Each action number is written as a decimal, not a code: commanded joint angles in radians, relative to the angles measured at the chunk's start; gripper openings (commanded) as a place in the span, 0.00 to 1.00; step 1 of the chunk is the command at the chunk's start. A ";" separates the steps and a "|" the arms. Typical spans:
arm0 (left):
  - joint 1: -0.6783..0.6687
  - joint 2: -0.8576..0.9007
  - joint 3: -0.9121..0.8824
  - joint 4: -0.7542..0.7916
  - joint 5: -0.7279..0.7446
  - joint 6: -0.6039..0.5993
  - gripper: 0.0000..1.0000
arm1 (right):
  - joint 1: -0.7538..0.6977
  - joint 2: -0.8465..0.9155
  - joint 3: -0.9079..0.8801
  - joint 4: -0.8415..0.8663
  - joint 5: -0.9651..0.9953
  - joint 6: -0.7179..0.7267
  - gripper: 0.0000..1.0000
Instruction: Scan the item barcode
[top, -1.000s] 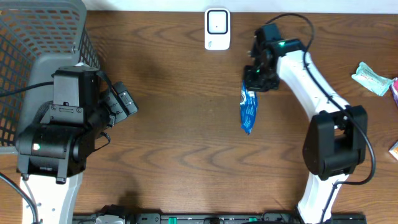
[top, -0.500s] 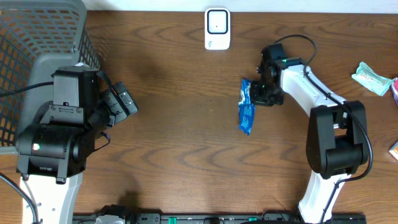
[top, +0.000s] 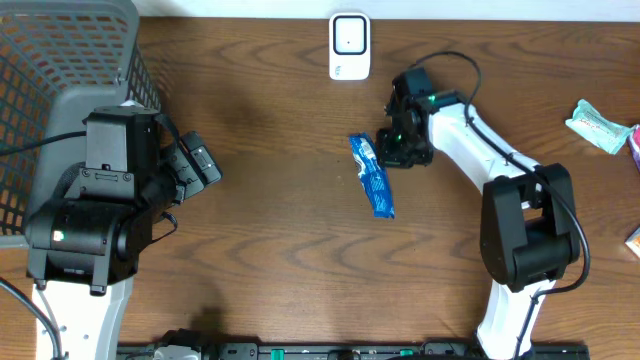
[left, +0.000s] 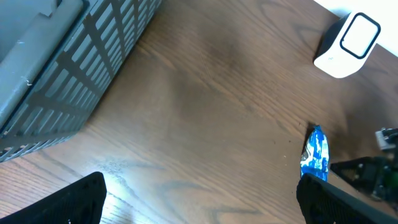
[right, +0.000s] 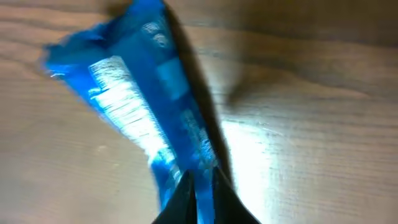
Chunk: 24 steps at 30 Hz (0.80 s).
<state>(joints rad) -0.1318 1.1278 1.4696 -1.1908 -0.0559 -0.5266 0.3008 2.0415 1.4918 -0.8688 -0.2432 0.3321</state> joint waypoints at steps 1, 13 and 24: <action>0.005 0.002 0.007 -0.002 -0.012 0.002 0.98 | 0.002 -0.003 0.099 -0.084 -0.028 -0.021 0.09; 0.005 0.002 0.007 -0.002 -0.012 0.002 0.98 | 0.034 0.000 -0.010 -0.101 -0.021 -0.056 0.43; 0.005 0.002 0.007 -0.002 -0.012 0.002 0.98 | -0.006 -0.046 0.041 -0.165 -0.028 -0.042 0.74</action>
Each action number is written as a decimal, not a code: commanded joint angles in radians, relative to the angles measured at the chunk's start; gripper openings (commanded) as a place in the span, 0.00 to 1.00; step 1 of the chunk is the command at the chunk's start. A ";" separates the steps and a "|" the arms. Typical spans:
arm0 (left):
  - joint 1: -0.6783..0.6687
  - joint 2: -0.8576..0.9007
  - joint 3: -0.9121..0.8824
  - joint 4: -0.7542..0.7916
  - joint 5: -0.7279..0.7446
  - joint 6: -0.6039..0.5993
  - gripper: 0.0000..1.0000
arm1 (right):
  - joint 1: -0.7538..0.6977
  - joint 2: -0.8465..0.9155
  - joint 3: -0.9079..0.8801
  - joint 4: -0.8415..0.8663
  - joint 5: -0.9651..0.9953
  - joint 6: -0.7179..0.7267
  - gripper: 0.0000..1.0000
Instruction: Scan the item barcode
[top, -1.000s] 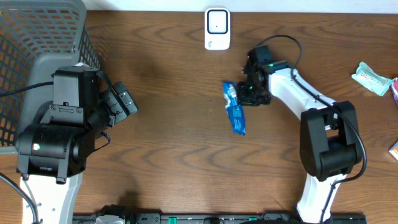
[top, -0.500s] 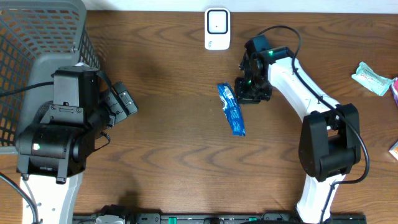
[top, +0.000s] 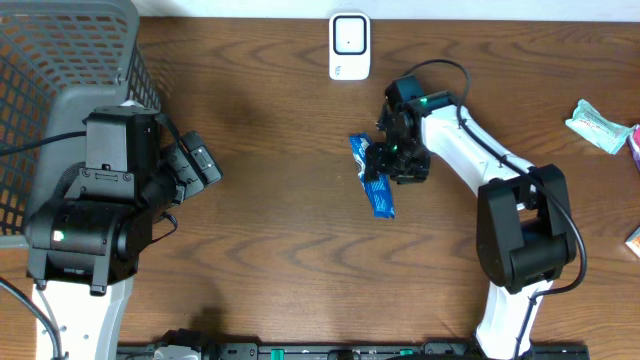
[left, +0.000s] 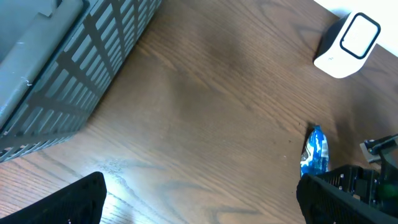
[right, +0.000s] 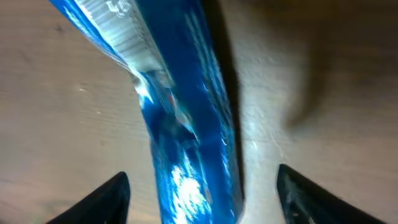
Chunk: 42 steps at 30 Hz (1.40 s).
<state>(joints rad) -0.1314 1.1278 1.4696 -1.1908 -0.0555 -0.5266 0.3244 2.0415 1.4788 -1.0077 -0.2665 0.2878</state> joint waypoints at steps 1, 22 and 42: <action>0.004 0.002 0.007 -0.002 -0.013 0.002 0.98 | -0.042 -0.054 0.077 -0.050 -0.005 0.002 0.75; 0.004 0.002 0.007 -0.002 -0.013 0.002 0.98 | -0.175 -0.138 0.226 -0.058 -0.017 -0.045 0.99; 0.004 0.002 0.007 -0.002 -0.013 0.002 0.98 | -0.003 -0.137 -0.071 0.010 -0.032 -0.056 0.08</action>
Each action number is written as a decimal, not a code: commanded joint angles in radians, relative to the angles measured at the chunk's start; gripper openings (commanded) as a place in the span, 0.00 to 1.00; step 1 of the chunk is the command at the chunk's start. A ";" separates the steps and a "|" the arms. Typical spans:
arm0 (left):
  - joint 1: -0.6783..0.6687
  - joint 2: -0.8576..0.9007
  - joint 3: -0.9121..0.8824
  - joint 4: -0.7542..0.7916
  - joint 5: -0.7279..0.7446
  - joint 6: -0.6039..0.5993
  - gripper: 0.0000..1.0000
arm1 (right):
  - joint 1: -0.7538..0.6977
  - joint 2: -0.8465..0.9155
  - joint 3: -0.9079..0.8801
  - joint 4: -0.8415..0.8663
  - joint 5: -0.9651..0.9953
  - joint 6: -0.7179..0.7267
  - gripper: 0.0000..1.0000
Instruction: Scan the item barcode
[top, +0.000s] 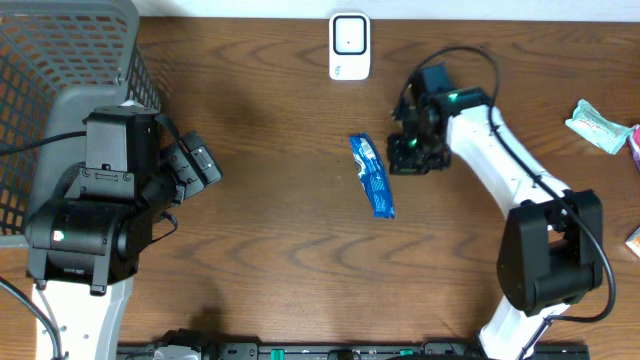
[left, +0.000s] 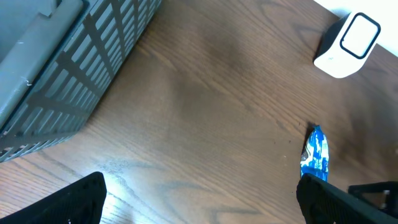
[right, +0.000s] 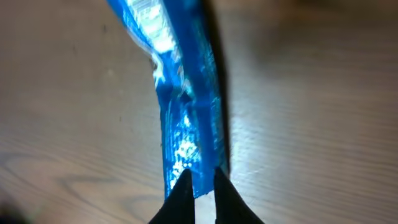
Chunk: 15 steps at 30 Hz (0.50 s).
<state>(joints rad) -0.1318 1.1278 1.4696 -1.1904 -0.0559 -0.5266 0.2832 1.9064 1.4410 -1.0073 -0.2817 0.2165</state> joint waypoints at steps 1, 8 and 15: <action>0.005 0.002 0.007 -0.003 -0.012 0.002 0.98 | 0.049 -0.002 -0.040 0.013 -0.016 0.016 0.09; 0.005 0.002 0.007 -0.003 -0.012 0.002 0.98 | 0.119 -0.002 -0.068 0.023 0.078 0.028 0.11; 0.005 0.002 0.007 -0.003 -0.012 0.002 0.98 | 0.097 -0.002 -0.068 0.069 0.228 0.079 0.09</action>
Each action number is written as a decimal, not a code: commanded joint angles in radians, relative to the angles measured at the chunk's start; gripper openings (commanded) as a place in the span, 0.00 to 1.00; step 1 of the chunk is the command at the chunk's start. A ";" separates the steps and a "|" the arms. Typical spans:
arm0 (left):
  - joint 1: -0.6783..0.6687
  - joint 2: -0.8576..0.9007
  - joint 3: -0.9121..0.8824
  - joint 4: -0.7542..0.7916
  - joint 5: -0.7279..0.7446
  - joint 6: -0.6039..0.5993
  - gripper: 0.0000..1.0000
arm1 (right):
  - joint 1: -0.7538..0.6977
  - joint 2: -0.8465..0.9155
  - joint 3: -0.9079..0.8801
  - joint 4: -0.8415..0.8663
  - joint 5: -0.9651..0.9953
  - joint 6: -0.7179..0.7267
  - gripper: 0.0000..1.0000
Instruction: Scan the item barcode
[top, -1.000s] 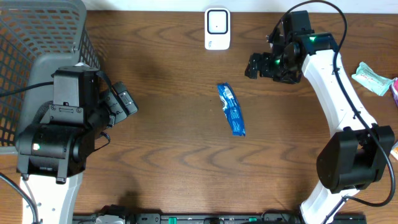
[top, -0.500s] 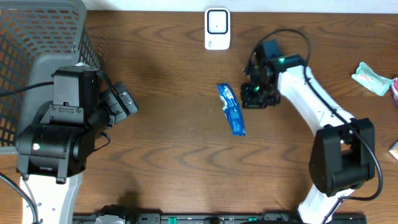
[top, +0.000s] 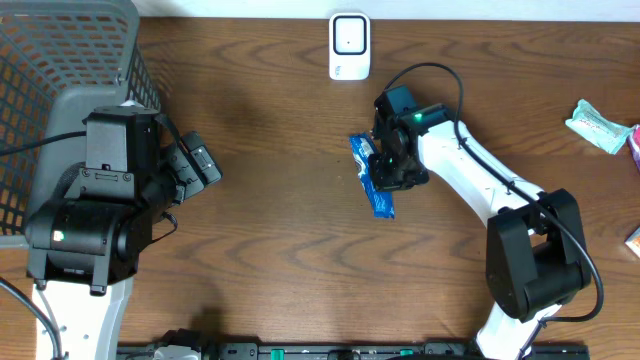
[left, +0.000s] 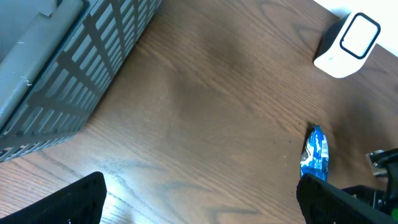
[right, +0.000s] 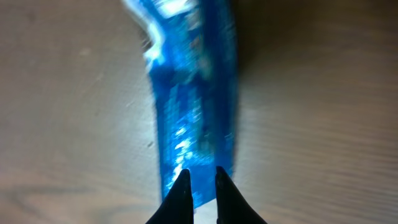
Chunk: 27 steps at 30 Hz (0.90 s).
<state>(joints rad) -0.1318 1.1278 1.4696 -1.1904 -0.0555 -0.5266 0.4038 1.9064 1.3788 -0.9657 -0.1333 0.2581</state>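
A blue foil packet (top: 379, 201) lies flat on the brown table, pointing up-left to down-right. My right gripper (top: 386, 166) hovers over its middle. In the right wrist view the gripper (right: 199, 182) has its fingers (right: 180, 190) almost together, only a slim gap between them, the packet (right: 194, 93) stretching away beneath and nothing pinched. The white scanner (top: 349, 45) stands at the far edge; the left wrist view shows the scanner (left: 347, 45) and the packet (left: 315, 154) too. My left gripper (left: 199, 202) is wide open near the basket, far from the packet.
A grey wire basket (top: 60, 45) fills the far left corner, its wall (left: 68, 68) close to the left arm. A teal packet (top: 598, 124) and other items lie at the right edge of the table.
My right gripper was just right of the blue packet and now stands over its middle. The packet lies where it did. The left arm has not moved.
My right gripper was shut beside the packet's upper end. Then it was open astride the packet's middle. Then it was nearly shut, off to the packet's right. Now it is over the packet again, which has stayed on the table.
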 joint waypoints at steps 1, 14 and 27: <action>0.005 0.002 0.007 -0.003 -0.012 0.002 0.98 | -0.035 -0.002 -0.005 0.047 0.079 0.042 0.08; 0.005 0.002 0.007 -0.003 -0.012 0.002 0.98 | -0.017 -0.002 -0.067 0.170 -0.008 0.045 0.01; 0.005 0.002 0.007 -0.003 -0.013 0.002 0.98 | 0.062 -0.002 -0.190 0.297 -0.146 0.093 0.01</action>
<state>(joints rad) -0.1318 1.1278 1.4696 -1.1904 -0.0555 -0.5266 0.4252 1.9064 1.2049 -0.6743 -0.2115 0.3336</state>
